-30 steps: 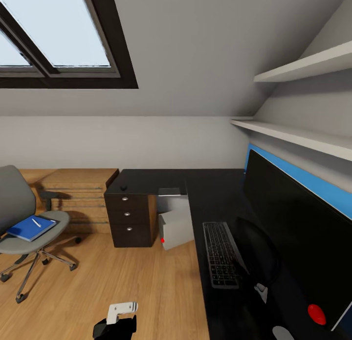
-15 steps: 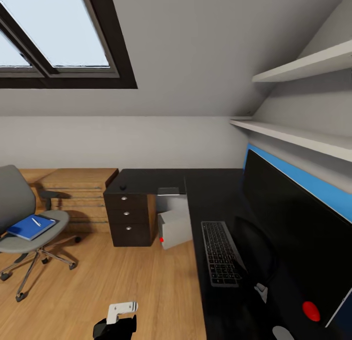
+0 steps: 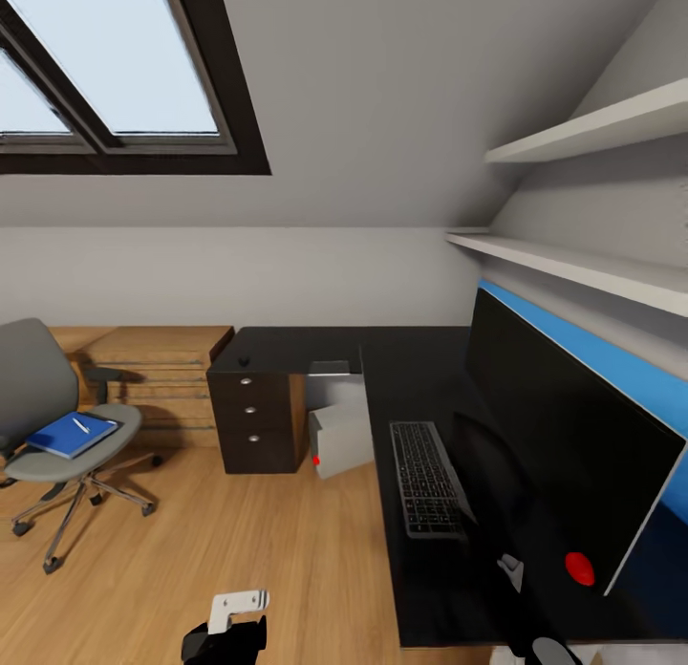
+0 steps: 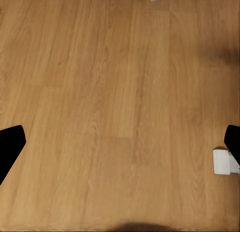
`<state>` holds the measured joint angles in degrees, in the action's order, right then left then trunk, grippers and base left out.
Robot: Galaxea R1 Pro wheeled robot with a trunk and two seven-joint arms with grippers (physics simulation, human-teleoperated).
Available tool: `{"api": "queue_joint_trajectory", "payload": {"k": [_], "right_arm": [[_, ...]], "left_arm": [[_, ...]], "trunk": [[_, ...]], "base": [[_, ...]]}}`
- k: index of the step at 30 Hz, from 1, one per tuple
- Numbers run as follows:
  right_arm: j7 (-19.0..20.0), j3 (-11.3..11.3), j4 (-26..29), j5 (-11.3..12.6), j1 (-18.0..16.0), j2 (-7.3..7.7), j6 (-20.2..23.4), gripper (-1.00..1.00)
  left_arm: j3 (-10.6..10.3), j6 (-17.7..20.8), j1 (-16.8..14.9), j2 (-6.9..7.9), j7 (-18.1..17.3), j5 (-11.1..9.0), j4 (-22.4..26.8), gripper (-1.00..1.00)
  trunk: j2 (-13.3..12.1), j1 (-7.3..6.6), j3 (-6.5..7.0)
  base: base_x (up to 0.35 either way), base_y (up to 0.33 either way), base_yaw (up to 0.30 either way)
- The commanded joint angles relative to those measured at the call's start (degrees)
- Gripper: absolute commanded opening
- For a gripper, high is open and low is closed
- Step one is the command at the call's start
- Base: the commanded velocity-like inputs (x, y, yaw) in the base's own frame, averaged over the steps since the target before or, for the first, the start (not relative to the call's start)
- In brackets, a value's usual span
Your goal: In the bedroom, organize the workspace by keeping the computer under the desk, ensuring the monitor is on the desk, placing the keyboard on the desk next to the monitor, placing the mouse on the desk next to the keyboard, moving the folder from the swivel chair onto the desk next to the mouse, stacking the notebook on top of the folder with the pen on top of the notebook, and positioning the swivel chair next to the desk.
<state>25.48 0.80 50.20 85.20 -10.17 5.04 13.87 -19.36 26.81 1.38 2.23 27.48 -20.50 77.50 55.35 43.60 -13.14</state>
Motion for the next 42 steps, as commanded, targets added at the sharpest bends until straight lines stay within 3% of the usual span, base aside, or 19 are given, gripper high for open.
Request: {"api": "queue_joint_trajectory", "payload": {"k": [1,20,26,28,31,33,35,39,42], "right_arm": [[0.1,0.1,0.0,0.6,0.0,0.04,0.3,1.0],[0.1,0.1,-0.1,0.6,0.0,0.04,0.2,1.0],[0.0,0.3,-0.1,0.2,0.0,-0.13,0.0,1.0],[0.0,0.3,-0.2,-1.0,0.0,-0.2,-0.1,1.0],[0.1,0.2,-0.9,-4.8,0.0,-0.48,-0.2,1.0],[0.1,0.2,-1.4,-6.2,0.0,-0.57,-0.3,1.0],[0.1,0.2,-3.1,-8.9,0.0,-0.74,-0.7,1.0],[0.2,0.2,-6.5,-11.7,0.0,-0.8,-2.9,1.0],[0.2,0.4,-11.1,-15.7,0.0,-0.92,-8.0,1.0]], "left_arm": [[-0.1,0.1,0.0,0.05,0.6,-0.6,0.1,1.0],[-0.1,0.1,0.0,0.13,0.6,-0.7,-0.2,1.0],[1.0,-0.1,0.0,0.14,0.7,-0.6,-5.9,1.0],[2.3,-0.2,0.0,0.14,0.6,-0.6,-7.5,1.0],[4.2,-0.6,0.0,0.16,0.4,-0.5,-10.0,1.0],[4.5,-1.3,0.0,0.17,0.3,-0.5,-10.6,1.0],[4.8,-4.7,0.0,0.16,0.3,-0.5,-12.3,1.0],[4.8,-8.8,0.0,0.15,0.1,-0.4,-14.4,1.0],[4.8,-10.3,0.0,0.14,0.1,-0.4,-15.2,1.0]], "trunk": [[0.1,-0.03,-0.06],[0.1,-0.03,-0.06],[0.1,-0.03,-0.06],[0.1,-0.03,-0.06],[0.1,-0.03,-0.06],[0.1,-0.03,-0.06],[0.1,-0.03,-0.06],[0.1,-0.03,-0.06],[0.1,-0.03,-0.06]], "base": [[-0.334,0.0,0.0],[-0.335,0.0,0.0],[-0.335,0.0,0.0],[-0.335,0.0,0.0],[-0.335,0.0,0.0],[-0.335,0.0,0.0],[-0.335,0.0,0.0],[-0.331,0.0,0.0],[-0.183,0.0,0.0]]}}
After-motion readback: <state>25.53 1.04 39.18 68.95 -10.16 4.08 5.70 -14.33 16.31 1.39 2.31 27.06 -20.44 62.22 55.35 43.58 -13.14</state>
